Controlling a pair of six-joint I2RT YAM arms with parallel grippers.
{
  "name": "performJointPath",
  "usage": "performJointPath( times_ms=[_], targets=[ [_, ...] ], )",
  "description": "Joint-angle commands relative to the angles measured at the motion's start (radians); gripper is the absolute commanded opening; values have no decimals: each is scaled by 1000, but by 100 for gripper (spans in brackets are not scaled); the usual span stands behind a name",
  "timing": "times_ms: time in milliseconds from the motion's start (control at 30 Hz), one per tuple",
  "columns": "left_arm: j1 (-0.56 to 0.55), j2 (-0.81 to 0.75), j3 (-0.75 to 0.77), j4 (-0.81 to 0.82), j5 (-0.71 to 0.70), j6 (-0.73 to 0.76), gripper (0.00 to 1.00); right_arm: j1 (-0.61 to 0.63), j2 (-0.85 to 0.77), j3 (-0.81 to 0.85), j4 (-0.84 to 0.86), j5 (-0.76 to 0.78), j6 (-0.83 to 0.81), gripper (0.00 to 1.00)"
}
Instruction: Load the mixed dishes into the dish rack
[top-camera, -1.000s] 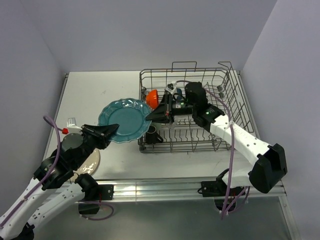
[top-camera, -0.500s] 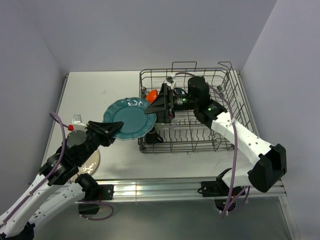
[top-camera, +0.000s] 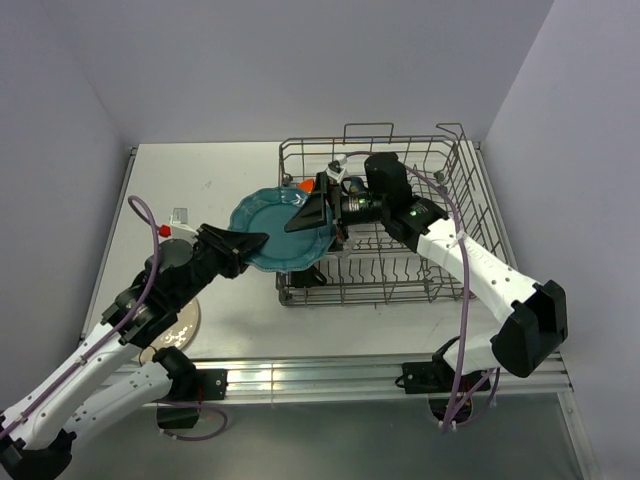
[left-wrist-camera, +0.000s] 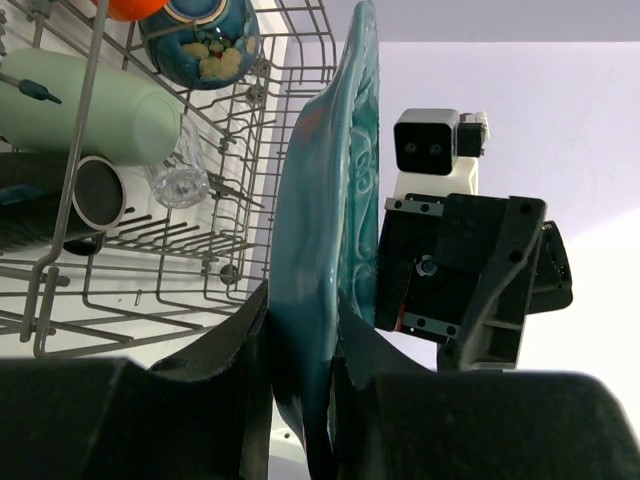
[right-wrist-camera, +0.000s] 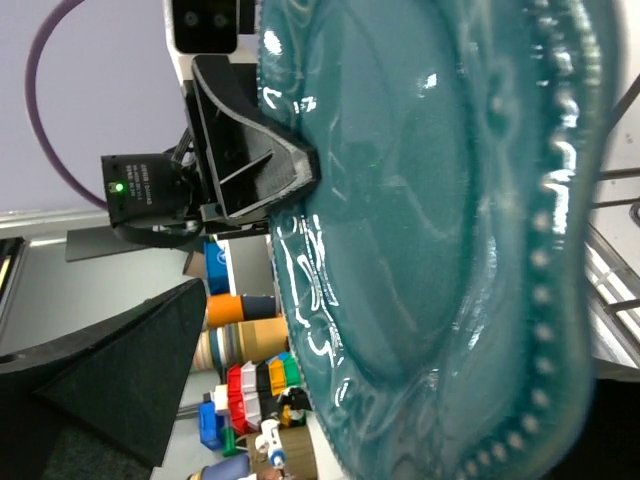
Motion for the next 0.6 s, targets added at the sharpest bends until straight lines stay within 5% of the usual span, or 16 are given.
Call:
performJointPath(
  times_ms=[0, 300, 567],
  targets=[
    [-2, -2, 22, 245, 179, 10, 0, 20, 22, 45, 92, -48, 30, 93],
    [61, -7, -2, 265, 248, 2, 0, 20, 31, 27, 141, -59, 51, 67],
    [116, -1, 22, 227, 318, 22, 0, 10, 28, 102, -110, 24, -150, 96]
  ],
)
